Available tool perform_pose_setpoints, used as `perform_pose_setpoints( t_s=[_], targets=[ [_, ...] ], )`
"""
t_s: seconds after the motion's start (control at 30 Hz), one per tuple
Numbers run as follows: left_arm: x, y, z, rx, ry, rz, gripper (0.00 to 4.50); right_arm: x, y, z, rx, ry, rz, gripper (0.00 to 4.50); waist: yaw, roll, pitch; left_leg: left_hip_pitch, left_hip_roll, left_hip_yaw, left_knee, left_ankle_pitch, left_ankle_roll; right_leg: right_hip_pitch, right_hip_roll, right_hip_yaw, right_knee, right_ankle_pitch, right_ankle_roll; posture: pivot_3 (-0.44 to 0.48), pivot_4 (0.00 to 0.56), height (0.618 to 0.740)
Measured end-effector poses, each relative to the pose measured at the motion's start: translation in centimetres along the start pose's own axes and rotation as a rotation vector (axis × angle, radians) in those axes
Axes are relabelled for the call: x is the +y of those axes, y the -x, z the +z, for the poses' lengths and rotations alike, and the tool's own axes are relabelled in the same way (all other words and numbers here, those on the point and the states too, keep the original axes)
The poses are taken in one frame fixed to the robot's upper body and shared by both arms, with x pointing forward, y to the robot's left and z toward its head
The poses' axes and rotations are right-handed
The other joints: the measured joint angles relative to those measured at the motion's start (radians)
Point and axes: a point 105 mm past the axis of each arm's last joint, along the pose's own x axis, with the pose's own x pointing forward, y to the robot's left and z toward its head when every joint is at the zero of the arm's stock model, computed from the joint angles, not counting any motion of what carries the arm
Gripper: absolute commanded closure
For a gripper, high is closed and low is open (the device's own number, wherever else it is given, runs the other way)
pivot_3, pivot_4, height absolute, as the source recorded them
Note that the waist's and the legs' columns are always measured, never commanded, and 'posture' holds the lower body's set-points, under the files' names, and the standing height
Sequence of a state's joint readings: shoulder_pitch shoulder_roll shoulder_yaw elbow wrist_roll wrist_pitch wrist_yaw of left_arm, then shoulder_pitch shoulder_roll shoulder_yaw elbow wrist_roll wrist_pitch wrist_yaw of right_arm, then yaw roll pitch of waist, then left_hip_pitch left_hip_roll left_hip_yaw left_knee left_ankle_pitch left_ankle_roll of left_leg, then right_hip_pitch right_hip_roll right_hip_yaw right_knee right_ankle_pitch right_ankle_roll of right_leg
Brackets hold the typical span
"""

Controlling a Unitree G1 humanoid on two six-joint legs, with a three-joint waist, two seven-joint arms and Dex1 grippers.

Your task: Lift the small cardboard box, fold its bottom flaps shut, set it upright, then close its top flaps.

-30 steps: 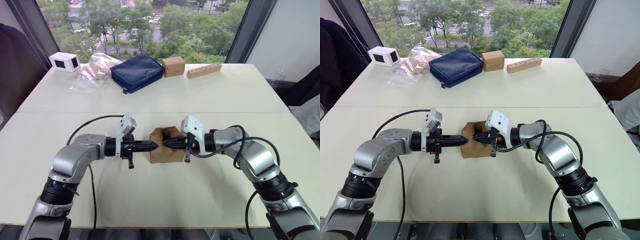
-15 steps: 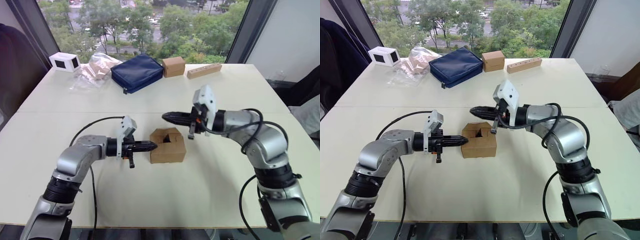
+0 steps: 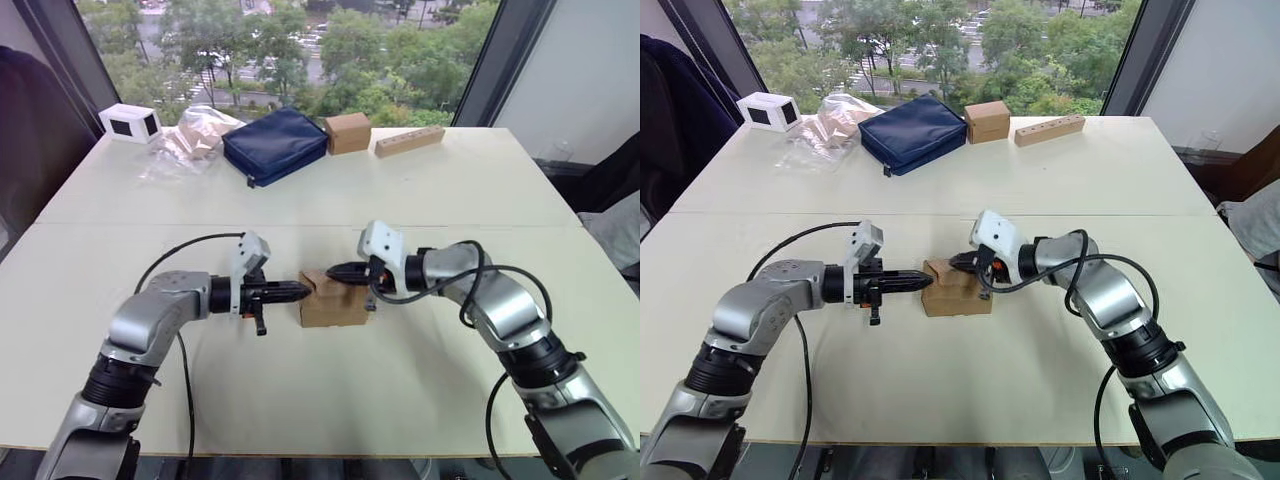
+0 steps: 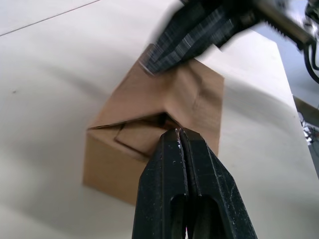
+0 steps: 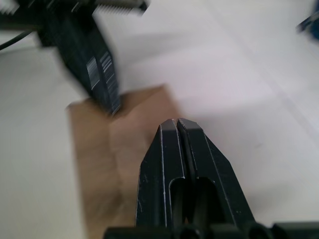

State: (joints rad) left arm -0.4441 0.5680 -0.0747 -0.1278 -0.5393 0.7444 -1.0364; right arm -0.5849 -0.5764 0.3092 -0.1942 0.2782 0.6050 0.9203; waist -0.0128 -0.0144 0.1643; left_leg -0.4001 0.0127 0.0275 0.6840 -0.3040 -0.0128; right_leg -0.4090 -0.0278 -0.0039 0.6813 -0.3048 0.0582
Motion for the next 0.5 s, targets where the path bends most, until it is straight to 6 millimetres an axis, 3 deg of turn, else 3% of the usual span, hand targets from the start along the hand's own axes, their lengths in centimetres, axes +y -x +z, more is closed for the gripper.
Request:
perform_pose_setpoints(
  t_s=[0.17,0.3,0.5],
  targets=[
    [0.1,1.2,1.8,-0.069,0.021,0.016,4.47,0.2,0.0,0.3,-0.005,0.011,0.001,4.5,-0.001,0.0,0.0,0.0,0.0,0.0,0.0,0.0,0.0,0.0,0.0,0.0,0.0,0.0,0.0,0.0,0.15,0.74],
    [0.7,0.5,3.3,-0.094,-0.037,0.046,4.47,0.2,0.0,0.1,-0.002,0.001,-0.004,4.5,0.005,0.0,0.0,0.0,-0.001,0.0,0.0,0.0,0.0,0.001,-0.001,0.0,0.0,0.0,0.0,0.0,0.15,0.74],
    [2.2,-2.1,1.1,-0.046,-0.037,0.08,4.47,0.4,0.0,0.3,-0.006,-0.001,-0.012,4.5,-0.002,0.0,0.0,0.0,0.0,0.0,0.0,0.0,0.0,0.0,0.001,0.0,0.0,0.0,0.0,0.0,0.15,0.74]
  ],
)
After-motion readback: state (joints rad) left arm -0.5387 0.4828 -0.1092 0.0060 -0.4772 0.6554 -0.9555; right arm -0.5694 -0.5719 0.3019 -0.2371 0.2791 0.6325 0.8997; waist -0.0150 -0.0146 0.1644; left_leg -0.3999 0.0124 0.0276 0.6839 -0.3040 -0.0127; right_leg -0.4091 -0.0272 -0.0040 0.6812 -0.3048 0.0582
